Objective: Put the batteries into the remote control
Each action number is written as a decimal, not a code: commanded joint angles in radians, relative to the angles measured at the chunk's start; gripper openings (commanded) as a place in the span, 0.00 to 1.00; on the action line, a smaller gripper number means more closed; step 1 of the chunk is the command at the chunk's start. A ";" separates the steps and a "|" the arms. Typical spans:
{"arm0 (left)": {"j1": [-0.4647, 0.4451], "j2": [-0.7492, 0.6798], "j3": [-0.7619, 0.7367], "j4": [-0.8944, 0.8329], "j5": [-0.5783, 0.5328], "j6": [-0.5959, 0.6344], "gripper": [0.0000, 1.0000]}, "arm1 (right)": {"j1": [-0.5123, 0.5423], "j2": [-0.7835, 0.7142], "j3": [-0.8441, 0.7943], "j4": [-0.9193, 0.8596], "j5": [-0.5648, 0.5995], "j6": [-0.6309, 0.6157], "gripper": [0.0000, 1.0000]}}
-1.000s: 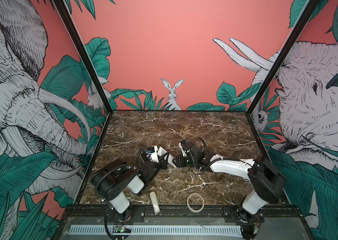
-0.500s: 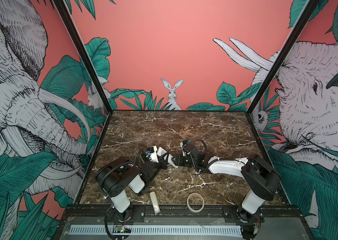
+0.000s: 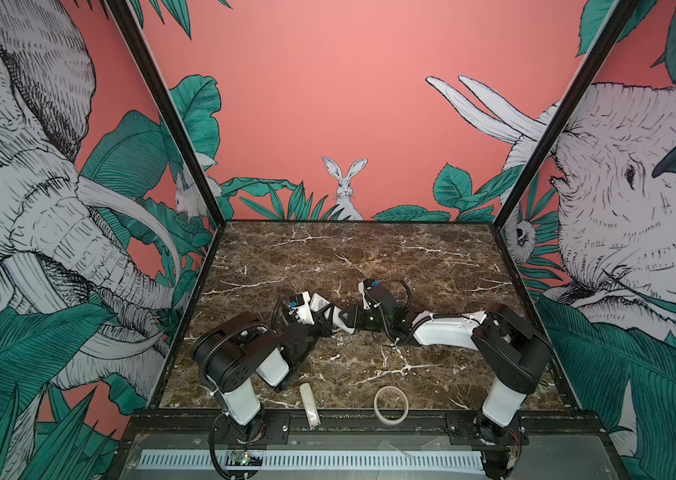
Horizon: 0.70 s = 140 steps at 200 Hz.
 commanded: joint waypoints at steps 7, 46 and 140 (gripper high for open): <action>-0.027 0.056 -0.027 -0.208 0.093 0.102 0.00 | 0.029 0.075 0.030 0.019 -0.029 0.061 0.57; -0.028 0.061 -0.025 -0.198 0.104 0.107 0.00 | 0.057 0.114 0.063 -0.124 0.022 0.051 0.60; -0.037 0.061 -0.019 -0.193 0.092 0.118 0.00 | 0.127 0.197 0.286 -0.657 0.178 -0.164 0.69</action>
